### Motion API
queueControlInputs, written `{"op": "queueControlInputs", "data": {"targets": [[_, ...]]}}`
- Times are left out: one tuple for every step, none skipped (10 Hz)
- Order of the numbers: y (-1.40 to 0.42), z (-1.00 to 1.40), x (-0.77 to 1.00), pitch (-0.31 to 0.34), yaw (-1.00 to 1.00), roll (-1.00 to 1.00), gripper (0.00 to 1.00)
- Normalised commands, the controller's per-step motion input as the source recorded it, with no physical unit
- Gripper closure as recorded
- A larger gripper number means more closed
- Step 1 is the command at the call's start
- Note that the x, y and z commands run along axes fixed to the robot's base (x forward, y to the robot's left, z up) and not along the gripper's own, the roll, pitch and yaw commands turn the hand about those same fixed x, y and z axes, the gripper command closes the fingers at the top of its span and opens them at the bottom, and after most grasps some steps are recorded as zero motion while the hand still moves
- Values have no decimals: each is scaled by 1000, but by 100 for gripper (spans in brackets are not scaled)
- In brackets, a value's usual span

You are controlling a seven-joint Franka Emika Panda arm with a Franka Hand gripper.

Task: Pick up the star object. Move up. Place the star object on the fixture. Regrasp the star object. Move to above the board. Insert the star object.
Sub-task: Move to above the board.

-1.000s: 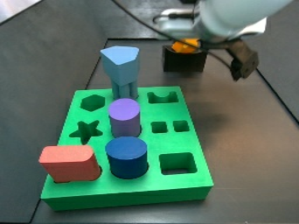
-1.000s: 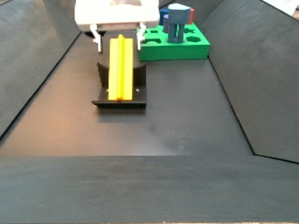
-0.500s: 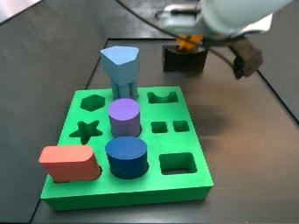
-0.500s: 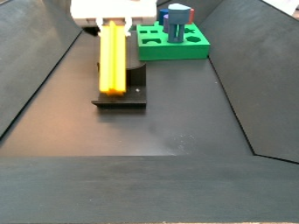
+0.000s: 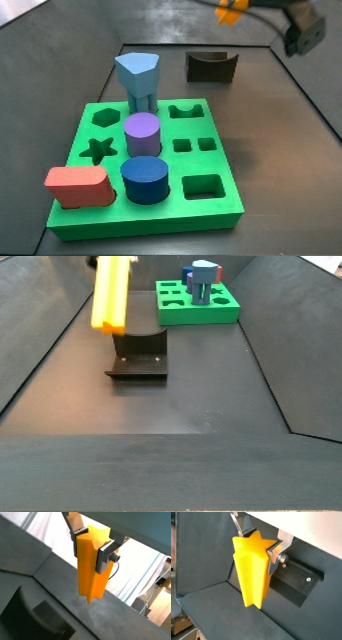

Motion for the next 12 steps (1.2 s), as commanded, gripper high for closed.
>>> {"op": "queueControlInputs", "data": {"targets": [[-17,1000,207,326,111,24,100],[-19,1000,199,301,186,1,100],[-22,1000,191,269,235,-12,100],[-28,1000,183,212,277,-22,100],[-32,1000,179,164,292,-17,100],[-37,1000,177,134,295,-15,100],[-43,854,149,79,281,-11,100],[-39,604,107,38,256,-9,100],[-33,421,84,8,226,-5,100],[-32,303,72,-13,204,-1,100],[-995,113,-1000,-22,38,-1000,100],[-981,109,-1000,-37,36,-1000,100]]}}
